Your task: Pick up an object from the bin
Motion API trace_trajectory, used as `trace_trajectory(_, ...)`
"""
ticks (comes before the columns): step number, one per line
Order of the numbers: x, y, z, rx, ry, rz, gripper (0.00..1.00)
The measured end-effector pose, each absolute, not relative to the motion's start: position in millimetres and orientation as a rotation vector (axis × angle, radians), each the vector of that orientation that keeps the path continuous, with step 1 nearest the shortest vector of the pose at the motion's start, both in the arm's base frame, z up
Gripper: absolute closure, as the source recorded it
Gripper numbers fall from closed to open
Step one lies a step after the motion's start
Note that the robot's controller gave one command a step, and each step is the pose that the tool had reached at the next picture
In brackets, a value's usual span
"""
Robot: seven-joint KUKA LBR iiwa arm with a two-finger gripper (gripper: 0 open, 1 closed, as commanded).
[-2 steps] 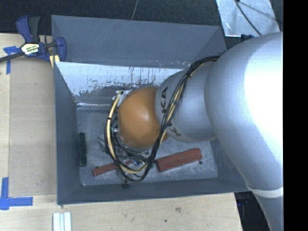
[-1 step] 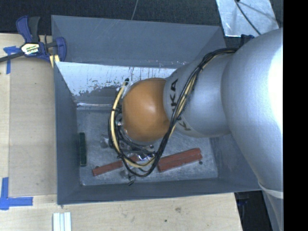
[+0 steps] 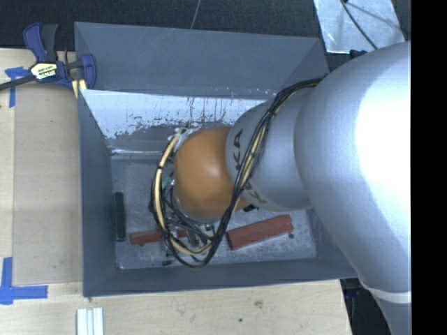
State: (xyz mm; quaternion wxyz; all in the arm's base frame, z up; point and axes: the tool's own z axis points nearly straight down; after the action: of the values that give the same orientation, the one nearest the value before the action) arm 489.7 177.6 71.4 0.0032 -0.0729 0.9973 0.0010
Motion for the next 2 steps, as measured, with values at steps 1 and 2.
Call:
trace_trajectory(1, 489.7, 177.6, 71.4, -0.228, 3.127, 0.003, 1.00)
trace_trajectory(2, 488.8, 177.3, 73.9, -0.228, 3.130, 0.002, 1.00)
